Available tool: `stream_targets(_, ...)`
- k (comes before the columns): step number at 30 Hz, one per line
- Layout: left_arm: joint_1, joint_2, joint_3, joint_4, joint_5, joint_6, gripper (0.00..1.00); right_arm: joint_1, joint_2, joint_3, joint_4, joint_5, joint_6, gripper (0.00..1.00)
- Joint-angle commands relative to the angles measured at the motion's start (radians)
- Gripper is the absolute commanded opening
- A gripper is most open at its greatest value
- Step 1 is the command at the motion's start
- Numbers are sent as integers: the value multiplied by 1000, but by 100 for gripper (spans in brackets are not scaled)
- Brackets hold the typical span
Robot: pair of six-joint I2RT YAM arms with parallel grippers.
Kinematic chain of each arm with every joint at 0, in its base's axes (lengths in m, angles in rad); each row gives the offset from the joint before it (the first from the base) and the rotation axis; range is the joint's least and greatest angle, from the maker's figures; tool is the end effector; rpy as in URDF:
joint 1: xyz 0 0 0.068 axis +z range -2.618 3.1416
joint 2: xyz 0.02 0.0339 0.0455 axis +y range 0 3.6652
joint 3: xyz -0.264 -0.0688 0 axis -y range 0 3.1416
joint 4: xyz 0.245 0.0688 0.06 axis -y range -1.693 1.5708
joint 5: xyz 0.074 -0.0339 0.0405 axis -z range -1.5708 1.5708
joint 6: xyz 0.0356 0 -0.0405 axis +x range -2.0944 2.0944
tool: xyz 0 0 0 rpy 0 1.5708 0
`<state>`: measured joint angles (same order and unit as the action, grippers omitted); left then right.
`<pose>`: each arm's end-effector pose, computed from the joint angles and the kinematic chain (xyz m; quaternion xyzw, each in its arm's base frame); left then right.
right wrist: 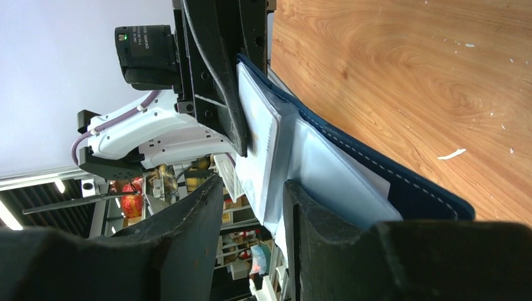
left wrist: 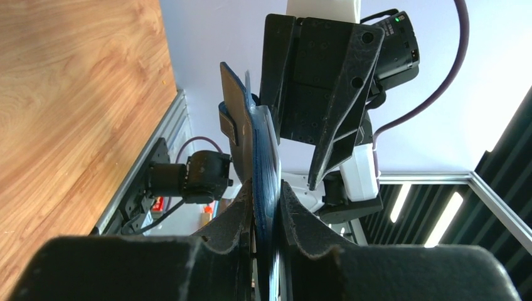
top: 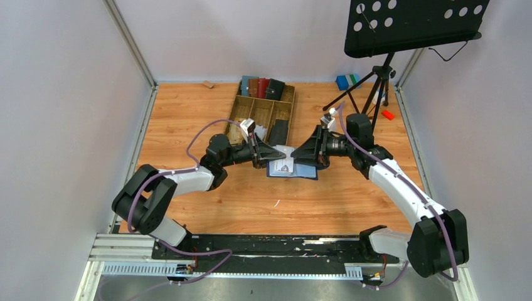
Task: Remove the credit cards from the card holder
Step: Remove the credit card from the card holder.
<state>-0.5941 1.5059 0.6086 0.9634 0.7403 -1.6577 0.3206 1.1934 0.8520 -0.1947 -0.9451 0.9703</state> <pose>0.2374 -0.1893 0.2295 -0.0954 0.6830 -0.7208 0.0698 0.2331 0.1078 0.2850 0.0337 0.8053 0.5809 0.1138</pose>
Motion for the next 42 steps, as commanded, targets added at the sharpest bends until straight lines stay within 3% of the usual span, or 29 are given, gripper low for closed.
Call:
stream_targets(1, -10, 27, 50, 171, 18, -68, 12, 25, 34, 37, 46, -15, 2, 40)
stream_targets(5, -20, 58, 57, 231, 13, -103, 11, 43, 57, 42, 49, -22, 2, 35)
stream_targets(11, -20, 69, 62, 246, 8, -113, 15, 36, 58, 30, 36, -26, 15, 0)
stream_targets(16, -13, 68, 58, 247, 1, -112, 27, -9, 25, -23, 29, -27, 29, 0)
stream_targets(22, -5, 51, 45, 227, -4, -97, 33, -64, -15, -37, -48, -43, -21, 0)
stream_targets(30, -4, 27, 31, 182, -19, -72, 13, -82, -31, -28, -130, -53, -79, 0)
stream_targets(42, 4, -10, 12, 147, -45, -51, 8, -117, -66, -37, -171, -72, -118, 0)
